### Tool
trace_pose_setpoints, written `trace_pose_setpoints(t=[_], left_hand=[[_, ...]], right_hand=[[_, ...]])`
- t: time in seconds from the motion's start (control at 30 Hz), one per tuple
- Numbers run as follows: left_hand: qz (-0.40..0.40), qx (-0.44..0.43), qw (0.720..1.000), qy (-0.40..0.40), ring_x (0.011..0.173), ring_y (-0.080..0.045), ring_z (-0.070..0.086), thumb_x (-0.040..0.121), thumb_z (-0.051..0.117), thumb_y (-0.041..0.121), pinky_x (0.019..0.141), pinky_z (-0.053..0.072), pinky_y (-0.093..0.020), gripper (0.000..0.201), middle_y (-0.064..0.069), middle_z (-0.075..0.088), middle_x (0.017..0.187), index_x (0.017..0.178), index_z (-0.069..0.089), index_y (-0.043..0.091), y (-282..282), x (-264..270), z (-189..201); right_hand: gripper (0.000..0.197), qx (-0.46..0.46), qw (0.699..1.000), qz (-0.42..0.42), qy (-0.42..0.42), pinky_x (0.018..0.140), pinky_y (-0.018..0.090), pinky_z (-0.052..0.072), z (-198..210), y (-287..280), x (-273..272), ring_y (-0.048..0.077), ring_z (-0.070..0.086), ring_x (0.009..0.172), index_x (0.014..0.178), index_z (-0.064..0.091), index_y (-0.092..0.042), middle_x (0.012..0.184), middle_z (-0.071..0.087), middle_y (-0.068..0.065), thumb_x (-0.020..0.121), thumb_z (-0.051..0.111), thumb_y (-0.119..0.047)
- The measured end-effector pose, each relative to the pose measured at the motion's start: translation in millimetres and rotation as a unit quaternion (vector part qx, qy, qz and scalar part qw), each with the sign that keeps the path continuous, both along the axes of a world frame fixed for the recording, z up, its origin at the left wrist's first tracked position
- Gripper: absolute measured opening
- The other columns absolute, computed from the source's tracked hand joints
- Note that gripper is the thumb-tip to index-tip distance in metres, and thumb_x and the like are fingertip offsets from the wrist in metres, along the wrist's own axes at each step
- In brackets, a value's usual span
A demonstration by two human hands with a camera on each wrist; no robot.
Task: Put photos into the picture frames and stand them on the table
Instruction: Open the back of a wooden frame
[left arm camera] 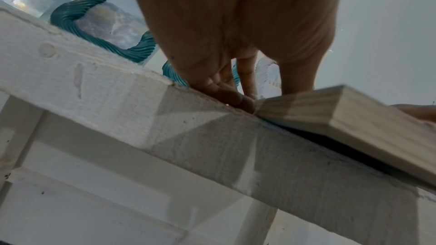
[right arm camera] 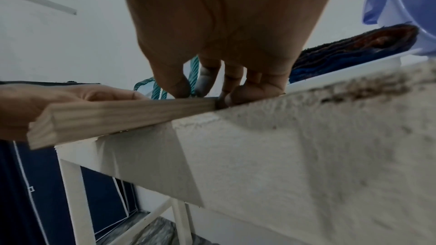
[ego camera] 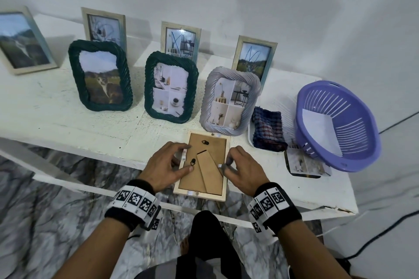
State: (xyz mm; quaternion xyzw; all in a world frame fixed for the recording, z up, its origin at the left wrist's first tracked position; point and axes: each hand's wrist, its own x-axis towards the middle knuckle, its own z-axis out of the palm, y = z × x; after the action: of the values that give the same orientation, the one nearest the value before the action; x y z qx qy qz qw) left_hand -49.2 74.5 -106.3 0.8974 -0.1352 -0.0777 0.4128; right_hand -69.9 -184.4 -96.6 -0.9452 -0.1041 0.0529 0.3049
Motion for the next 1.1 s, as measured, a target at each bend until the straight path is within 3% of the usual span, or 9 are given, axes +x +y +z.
trace_pose_setpoints(t=[0.23,0.43,0.5,0.57,0.63,0.8,0.93,1.03,1.1], left_hand=[[0.043,0.002,0.999,0.016,0.068,-0.009,0.060,0.077,0.079,0.041,0.067,0.052,-0.031,0.049,0.003,0.062,0.074,0.111,0.048,0.023,-1,-5,-2],[0.037,-0.030,0.999,-0.008,0.069,-0.003,0.059,0.085,0.073,0.032,0.067,0.053,-0.026,0.033,0.006,0.062,0.073,0.112,0.055,0.023,0,-8,-4],[0.028,-0.043,0.999,-0.011,0.070,-0.003,0.060,0.088,0.070,0.028,0.068,0.054,-0.028,0.027,0.006,0.064,0.079,0.112,0.058,0.026,-1,-9,-5],[0.008,-0.046,0.999,-0.020,0.074,-0.005,0.062,0.090,0.068,0.027,0.071,0.056,-0.029,0.020,0.001,0.066,0.102,0.109,0.062,0.028,0,-8,-5],[-0.010,-0.038,0.999,-0.029,0.085,-0.009,0.064,0.089,0.062,0.032,0.076,0.053,-0.021,0.017,0.005,0.058,0.123,0.105,0.067,0.027,1,-5,-5],[-0.018,-0.018,0.999,-0.024,0.108,0.005,0.051,0.088,0.054,0.038,0.083,0.035,-0.004,0.021,0.009,0.054,0.122,0.099,0.070,0.031,3,-3,-7],[-0.001,-0.047,0.999,-0.016,0.083,-0.005,0.064,0.089,0.060,0.038,0.078,0.053,-0.026,0.014,0.009,0.059,0.126,0.100,0.065,0.031,3,-2,-7],[0.018,-0.047,0.999,-0.012,0.071,-0.006,0.062,0.089,0.068,0.025,0.070,0.053,-0.026,0.014,0.012,0.059,0.125,0.102,0.063,0.028,1,-2,-9],[0.028,-0.055,0.998,-0.012,0.071,-0.007,0.062,0.089,0.069,0.025,0.068,0.052,-0.021,0.014,0.014,0.058,0.126,0.101,0.062,0.027,-1,-2,-9]], right_hand=[[0.021,-0.005,1.000,-0.014,-0.024,0.066,0.042,0.045,0,3,-6,0.017,0.043,0.078,0.085,0.042,-0.019,0.093,0.048,-0.002,0.092,0.058,-0.031],[0.022,-0.005,0.999,-0.017,-0.028,0.066,0.044,0.046,-1,3,-9,0.020,0.046,0.079,0.087,0.044,-0.017,0.093,0.049,-0.002,0.093,0.055,-0.035],[0.024,-0.005,0.999,-0.018,-0.029,0.065,0.044,0.046,-1,3,-9,0.020,0.046,0.078,0.087,0.045,-0.017,0.093,0.049,-0.003,0.092,0.051,-0.040],[0.025,-0.002,0.999,-0.017,-0.032,0.064,0.044,0.045,-1,3,-9,0.019,0.045,0.077,0.086,0.044,-0.018,0.092,0.048,-0.003,0.092,0.050,-0.041],[0.024,-0.001,0.999,-0.017,-0.036,0.063,0.042,0.045,-2,2,-10,0.019,0.044,0.075,0.086,0.045,-0.018,0.090,0.048,-0.004,0.094,0.053,-0.038],[0.021,0.006,0.999,-0.018,-0.035,0.062,0.037,0.043,-3,1,-8,0.013,0.042,0.070,0.085,0.046,-0.021,0.088,0.047,-0.008,0.094,0.057,-0.035],[0.018,-0.009,0.999,-0.013,-0.028,0.064,0.034,0.044,2,1,-1,0.012,0.045,0.071,0.092,0.052,-0.019,0.092,0.051,-0.007,0.090,0.063,-0.033],[0.029,-0.065,0.996,-0.031,-0.058,0.071,0.040,0.049,12,6,9,0.023,0.053,0.090,0.108,0.057,-0.016,0.105,0.055,0.002,0.086,0.060,-0.034],[0.042,-0.092,0.992,-0.022,-0.080,0.076,0.040,0.048,20,14,19,0.028,0.051,0.094,0.117,0.057,-0.013,0.109,0.057,0.006,0.084,0.048,-0.038]])
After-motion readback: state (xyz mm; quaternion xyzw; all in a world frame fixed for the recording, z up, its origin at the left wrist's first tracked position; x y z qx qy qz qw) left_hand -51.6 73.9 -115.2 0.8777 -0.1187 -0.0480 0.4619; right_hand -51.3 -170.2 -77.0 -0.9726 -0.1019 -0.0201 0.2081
